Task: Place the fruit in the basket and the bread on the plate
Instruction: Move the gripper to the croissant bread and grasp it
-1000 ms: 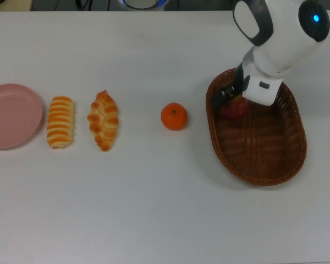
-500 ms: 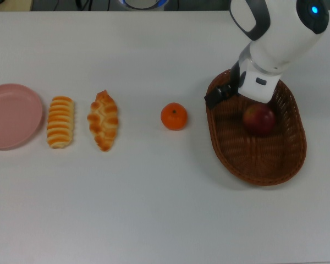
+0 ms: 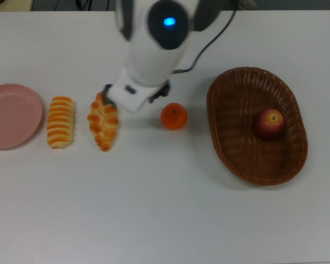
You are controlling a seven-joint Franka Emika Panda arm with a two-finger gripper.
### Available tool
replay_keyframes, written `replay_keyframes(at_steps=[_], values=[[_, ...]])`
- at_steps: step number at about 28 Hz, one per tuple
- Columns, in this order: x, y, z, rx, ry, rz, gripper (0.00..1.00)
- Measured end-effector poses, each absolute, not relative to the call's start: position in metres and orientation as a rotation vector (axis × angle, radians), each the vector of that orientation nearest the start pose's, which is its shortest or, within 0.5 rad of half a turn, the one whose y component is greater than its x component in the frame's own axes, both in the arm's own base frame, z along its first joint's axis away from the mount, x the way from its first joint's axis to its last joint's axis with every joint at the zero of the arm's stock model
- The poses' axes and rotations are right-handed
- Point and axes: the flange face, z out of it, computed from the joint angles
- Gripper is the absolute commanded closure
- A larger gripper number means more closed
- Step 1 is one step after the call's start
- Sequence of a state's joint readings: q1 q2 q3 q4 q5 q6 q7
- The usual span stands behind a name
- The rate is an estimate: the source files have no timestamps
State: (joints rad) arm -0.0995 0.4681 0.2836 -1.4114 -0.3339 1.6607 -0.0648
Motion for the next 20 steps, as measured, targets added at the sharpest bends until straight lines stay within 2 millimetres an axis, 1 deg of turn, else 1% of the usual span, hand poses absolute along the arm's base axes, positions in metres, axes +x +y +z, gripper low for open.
replay_keyframes(at_steps=[2, 5, 7, 11, 16, 20], values=[[0.669, 0.032, 0.418, -3.305, -0.47, 0.357, 0.0], [0.668, 0.015, 0.4, -3.311, -0.459, 0.42, 0.0], [0.667, 0.013, 0.382, -3.314, -0.472, 0.472, 0.0], [0.667, 0.017, 0.358, -3.307, -0.502, 0.535, 0.0], [0.666, 0.014, 0.343, -3.316, -0.521, 0.581, 0.0], [0.667, 0.009, 0.337, -3.329, -0.524, 0.588, 0.0]])
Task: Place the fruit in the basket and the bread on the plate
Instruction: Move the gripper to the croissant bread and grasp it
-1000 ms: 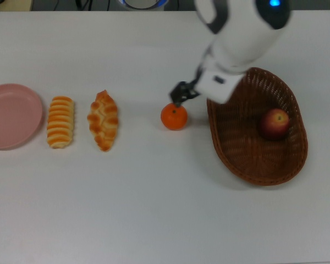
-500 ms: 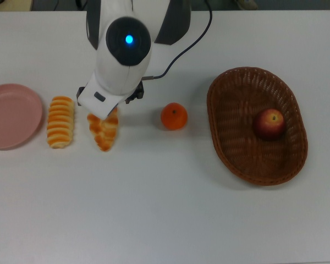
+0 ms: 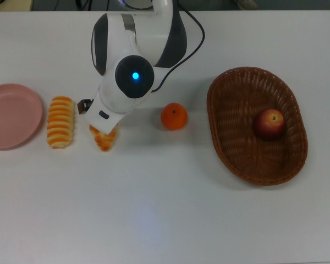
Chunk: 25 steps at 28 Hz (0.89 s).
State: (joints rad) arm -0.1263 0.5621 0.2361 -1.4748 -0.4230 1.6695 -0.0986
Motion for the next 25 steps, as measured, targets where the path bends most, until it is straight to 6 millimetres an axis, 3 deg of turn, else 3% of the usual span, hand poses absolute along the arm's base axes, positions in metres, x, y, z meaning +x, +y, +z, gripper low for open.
replay_keyframes(at_steps=[7, 14, 16, 19, 20, 21, 25], values=[[0.671, -0.004, 0.322, -3.347, -0.514, 0.58, 0.0], [0.671, -0.004, 0.312, -3.347, -0.528, 0.597, 0.0], [0.671, -0.004, 0.312, -3.348, -0.53, 0.597, 0.19], [0.671, -0.003, 0.311, -3.347, -0.533, 0.599, 0.59], [0.671, -0.003, 0.31, -3.346, -0.534, 0.6, 0.91], [0.671, -0.002, 0.309, -3.345, -0.536, 0.602, 1.0], [0.671, 0.0, 0.308, -3.344, -0.54, 0.603, 1.0]])
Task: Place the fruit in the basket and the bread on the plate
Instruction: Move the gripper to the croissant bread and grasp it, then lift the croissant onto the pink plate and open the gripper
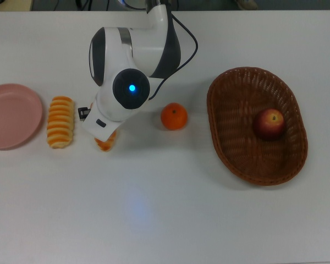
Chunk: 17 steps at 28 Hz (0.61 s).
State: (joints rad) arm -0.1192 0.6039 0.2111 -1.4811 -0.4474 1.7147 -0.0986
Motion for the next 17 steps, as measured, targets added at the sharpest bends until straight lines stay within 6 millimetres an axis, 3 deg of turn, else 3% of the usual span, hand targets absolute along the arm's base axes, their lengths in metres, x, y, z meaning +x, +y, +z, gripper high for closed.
replay_keyframes(at_steps=[17], values=[[0.6742, -0.0015, 0.3131, -3.35, -0.533, 0.583, 1.0]])
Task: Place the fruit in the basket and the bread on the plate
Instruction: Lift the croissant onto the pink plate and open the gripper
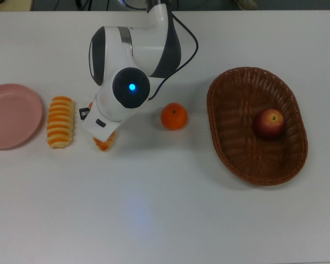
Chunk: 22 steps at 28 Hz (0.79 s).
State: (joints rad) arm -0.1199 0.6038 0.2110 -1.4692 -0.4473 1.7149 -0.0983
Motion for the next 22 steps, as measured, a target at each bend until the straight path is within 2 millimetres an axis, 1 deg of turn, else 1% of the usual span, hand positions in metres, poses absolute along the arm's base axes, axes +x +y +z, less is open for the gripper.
replay_keyframes(at_steps=[2, 4, 7, 9, 10, 11, 14, 15, 18, 19, 20, 22], values=[[0.676, -0.004, 0.316, -3.353, -0.524, 0.572, 1.0], [0.678, -0.01, 0.323, -3.36, -0.506, 0.551, 1.0], [0.682, -0.026, 0.345, -3.356, -0.445, 0.485, 1.0], [0.684, -0.038, 0.366, -3.335, -0.4, 0.424, 1.0], [0.684, -0.052, 0.384, -3.323, -0.368, 0.375, 1.0], [0.684, -0.061, 0.394, -3.319, -0.347, 0.35, 1.0], [0.677, -0.097, 0.423, -3.32, -0.262, 0.289, 1.0], [0.673, -0.116, 0.432, -3.324, -0.226, 0.275, 1.0], [0.664, -0.154, 0.436, -3.332, -0.152, 0.281, 1.0], [0.661, -0.166, 0.434, -3.337, -0.128, 0.295, 1.0], [0.657, -0.183, 0.428, -3.344, -0.096, 0.322, 1.0], [0.652, -0.204, 0.418, -3.348, -0.072, 0.362, 1.0]])
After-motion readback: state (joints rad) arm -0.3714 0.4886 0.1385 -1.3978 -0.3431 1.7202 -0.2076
